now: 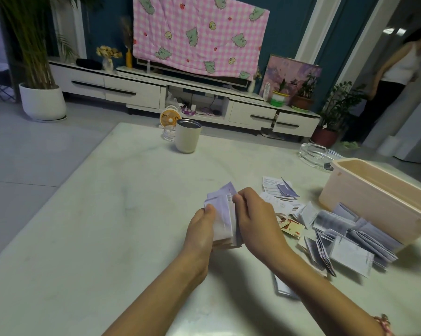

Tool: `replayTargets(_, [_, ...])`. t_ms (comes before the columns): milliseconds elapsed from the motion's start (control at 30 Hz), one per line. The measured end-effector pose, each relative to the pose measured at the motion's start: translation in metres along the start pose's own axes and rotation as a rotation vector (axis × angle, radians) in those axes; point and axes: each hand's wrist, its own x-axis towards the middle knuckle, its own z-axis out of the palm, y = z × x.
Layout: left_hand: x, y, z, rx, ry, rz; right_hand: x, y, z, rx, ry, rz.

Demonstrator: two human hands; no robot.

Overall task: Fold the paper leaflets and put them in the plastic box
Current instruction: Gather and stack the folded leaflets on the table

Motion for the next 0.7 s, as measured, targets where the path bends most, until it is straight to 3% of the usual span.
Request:
replayTargets(300, [0.001,-0.006,-0.003,0.187,0.146,0.091,0.002,0.009,-0.002,-0.153,-0.212,0.003])
replayTargets(400, [0.003,-0.009,-0.008,0.289,0.241,0.156,0.01,0.016,-0.016,-0.077,-0.309,0.044])
replayTargets(467, [0.005,-0.006,-0.012,0.295,0.265,0.149,0.026,0.033,-0.031,-0.01,-0.163,0.071])
replayTargets(567, [0.007,-0.003,-0.012,0.249,0.216,0.102,0.05,0.07,-0.041,-0.156,-0.013,0.074])
replayTargets(700, [0.001,-0.004,-0.005,0.244,0.148,0.055,0.071,0.1,-0.038,-0.286,-0.368,0.174])
